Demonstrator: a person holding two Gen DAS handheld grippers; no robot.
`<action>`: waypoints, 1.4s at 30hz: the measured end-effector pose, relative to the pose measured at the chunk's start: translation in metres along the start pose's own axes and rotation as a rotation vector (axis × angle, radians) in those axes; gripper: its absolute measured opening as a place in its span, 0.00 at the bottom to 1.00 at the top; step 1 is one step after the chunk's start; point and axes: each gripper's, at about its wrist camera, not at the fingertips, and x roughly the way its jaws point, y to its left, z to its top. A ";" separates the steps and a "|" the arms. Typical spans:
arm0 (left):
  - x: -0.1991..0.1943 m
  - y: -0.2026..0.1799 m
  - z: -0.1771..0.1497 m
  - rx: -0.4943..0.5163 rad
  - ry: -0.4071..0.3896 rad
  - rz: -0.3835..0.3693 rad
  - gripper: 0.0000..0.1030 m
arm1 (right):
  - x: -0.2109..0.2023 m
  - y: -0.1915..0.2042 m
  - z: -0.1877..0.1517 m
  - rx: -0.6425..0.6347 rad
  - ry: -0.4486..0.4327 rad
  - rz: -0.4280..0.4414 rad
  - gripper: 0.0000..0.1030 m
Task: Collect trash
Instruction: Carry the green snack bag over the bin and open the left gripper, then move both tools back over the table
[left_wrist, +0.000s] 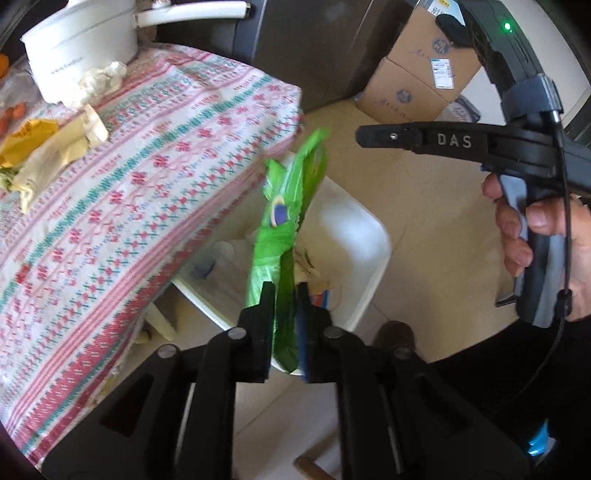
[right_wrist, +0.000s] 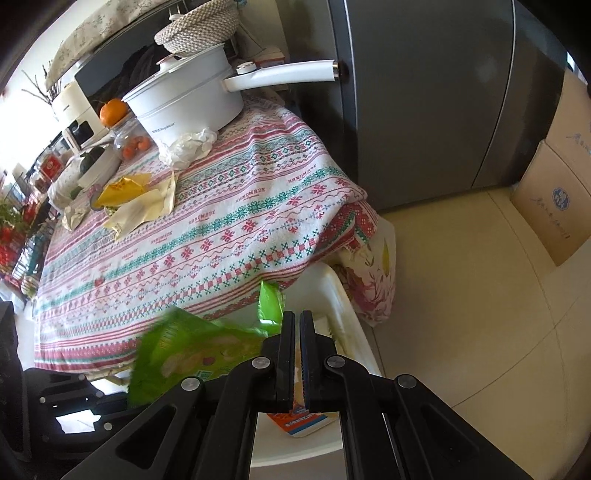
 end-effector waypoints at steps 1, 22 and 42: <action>0.000 0.001 0.000 -0.001 -0.002 0.011 0.39 | 0.000 0.001 0.000 -0.002 0.001 -0.002 0.07; -0.053 0.058 0.002 -0.103 -0.134 0.170 0.76 | -0.010 0.031 0.021 -0.016 -0.038 0.013 0.57; -0.068 0.223 0.030 -0.401 -0.324 0.407 0.82 | 0.026 0.098 0.064 -0.089 -0.040 -0.002 0.75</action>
